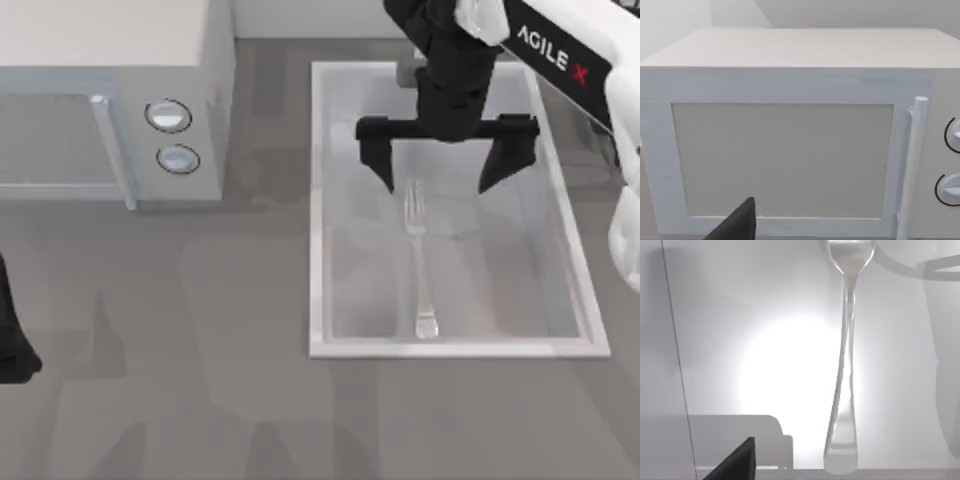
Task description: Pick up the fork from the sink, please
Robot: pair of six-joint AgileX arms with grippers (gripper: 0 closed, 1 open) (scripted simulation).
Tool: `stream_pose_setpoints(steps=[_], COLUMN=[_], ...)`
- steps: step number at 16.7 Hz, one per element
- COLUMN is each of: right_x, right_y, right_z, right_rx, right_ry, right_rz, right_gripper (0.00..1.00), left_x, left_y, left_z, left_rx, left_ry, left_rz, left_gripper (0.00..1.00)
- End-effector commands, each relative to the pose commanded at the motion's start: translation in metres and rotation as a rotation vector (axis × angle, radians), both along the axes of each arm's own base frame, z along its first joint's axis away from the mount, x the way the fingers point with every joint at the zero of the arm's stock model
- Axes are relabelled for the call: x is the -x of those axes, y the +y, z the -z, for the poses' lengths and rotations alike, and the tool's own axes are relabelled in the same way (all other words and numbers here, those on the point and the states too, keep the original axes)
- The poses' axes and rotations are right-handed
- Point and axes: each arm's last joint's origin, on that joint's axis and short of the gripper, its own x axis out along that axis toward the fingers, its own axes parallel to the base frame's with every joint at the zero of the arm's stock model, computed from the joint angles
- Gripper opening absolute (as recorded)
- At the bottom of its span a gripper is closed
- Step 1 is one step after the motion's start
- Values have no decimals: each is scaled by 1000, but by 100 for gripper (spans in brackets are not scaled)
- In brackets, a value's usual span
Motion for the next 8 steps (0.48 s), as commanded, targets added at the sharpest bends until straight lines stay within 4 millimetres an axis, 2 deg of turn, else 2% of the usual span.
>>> stream_pose_setpoints(steps=[5,8], right_x=[-1,-6], right_y=[-3,1], right_z=[2,16], right_rx=[1,10], right_ry=[2,22], right_rz=[5,4], right_gripper=[100,100], left_x=[0,0], left_y=[0,0], left_z=[0,0], left_rx=[0,0], left_ry=[0,0], left_rz=[0,0], left_gripper=[100,100])
